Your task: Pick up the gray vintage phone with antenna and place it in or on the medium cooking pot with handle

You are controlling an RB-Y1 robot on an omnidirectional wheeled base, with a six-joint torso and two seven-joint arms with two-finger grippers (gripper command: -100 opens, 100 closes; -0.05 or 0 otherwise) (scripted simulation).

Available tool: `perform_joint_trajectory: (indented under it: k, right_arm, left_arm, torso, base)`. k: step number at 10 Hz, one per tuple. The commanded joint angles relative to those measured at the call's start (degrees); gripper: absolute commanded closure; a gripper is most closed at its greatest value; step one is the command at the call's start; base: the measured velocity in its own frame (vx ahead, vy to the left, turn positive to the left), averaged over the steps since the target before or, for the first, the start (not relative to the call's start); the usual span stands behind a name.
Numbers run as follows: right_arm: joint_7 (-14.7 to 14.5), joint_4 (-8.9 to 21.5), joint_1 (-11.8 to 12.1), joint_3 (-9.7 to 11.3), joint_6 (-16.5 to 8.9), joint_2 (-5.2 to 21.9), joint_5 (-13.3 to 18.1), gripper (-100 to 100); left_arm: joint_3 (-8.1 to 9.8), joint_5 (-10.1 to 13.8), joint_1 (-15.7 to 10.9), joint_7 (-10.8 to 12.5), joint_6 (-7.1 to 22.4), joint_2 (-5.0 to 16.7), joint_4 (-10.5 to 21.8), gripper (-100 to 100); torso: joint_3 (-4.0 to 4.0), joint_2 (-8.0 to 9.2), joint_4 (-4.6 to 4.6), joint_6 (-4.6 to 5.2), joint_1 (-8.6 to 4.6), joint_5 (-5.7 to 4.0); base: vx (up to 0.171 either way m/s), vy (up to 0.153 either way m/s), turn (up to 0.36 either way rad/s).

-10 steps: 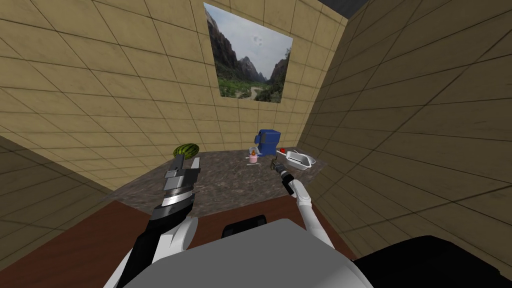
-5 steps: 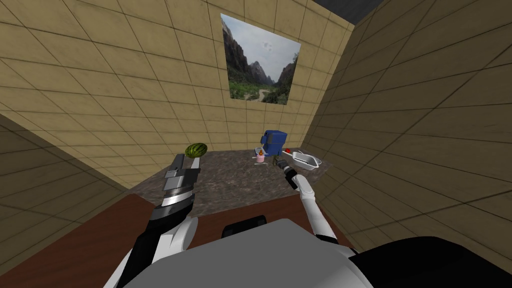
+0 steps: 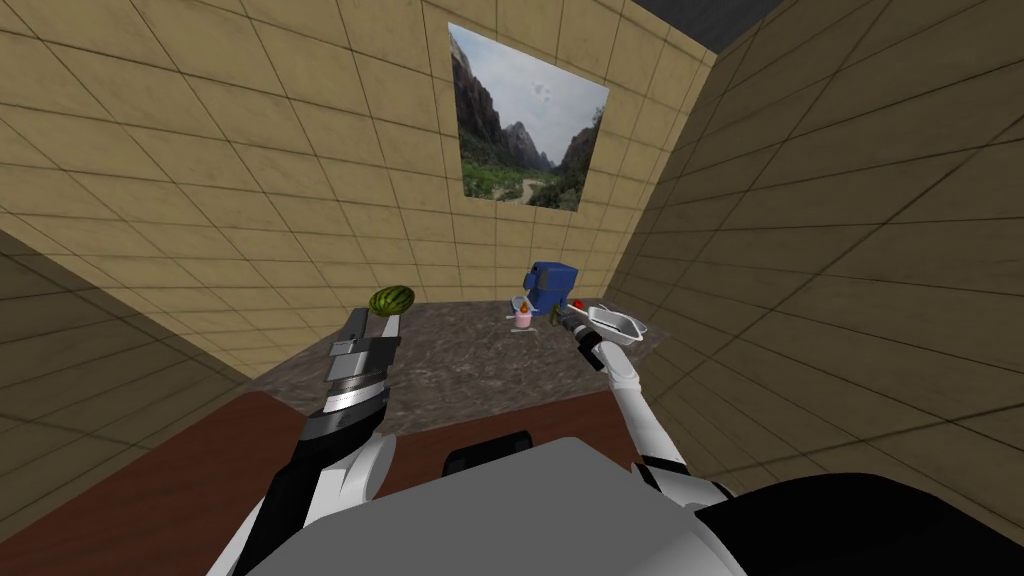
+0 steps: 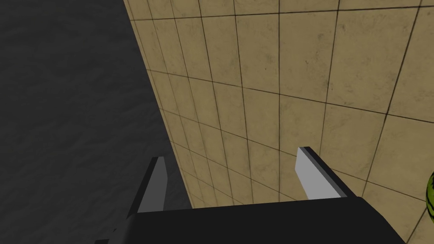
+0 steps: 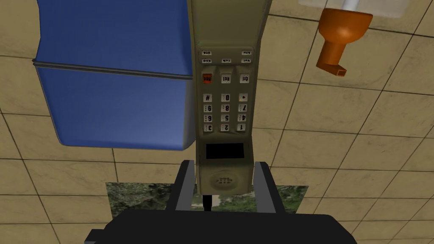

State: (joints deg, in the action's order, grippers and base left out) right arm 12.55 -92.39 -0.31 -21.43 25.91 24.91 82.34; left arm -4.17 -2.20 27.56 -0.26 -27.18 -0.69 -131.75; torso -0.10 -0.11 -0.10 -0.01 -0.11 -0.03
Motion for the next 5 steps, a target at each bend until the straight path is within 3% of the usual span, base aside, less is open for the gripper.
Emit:
perform_joint_trajectory:
  k: [1, 3, 5]
  right_arm:
    - [1.99, -0.16, -0.19, -0.38, 0.36, 2.18, -0.58, 100]
    - [4.81, -0.37, -0.25, -0.37, 0.4, 5.16, -1.04, 100]
    - [7.68, -0.41, 0.04, -0.17, 0.25, 8.15, -1.62, 100]
  left_arm:
    - [0.0, 0.0, 0.0, 0.0, 0.0, 0.0, 0.0, 0]
    - [0.0, 0.0, 0.0, 0.0, 0.0, 0.0, 0.0, 0]
    - [0.01, 0.0, 0.0, 0.0, 0.0, 0.01, 0.0, 0]
  torso:
    - [0.0, 0.0, 0.0, 0.0, 0.0, 0.0]
    - [-0.04, -0.06, -0.02, 0.02, -0.17, -0.06]
    - [-0.04, -0.05, -0.02, 0.07, -0.48, -0.14]
  base:
    - [0.073, -0.052, -0.002]
    - [0.078, -0.086, -0.015]
    - [0.071, -0.144, -0.028]
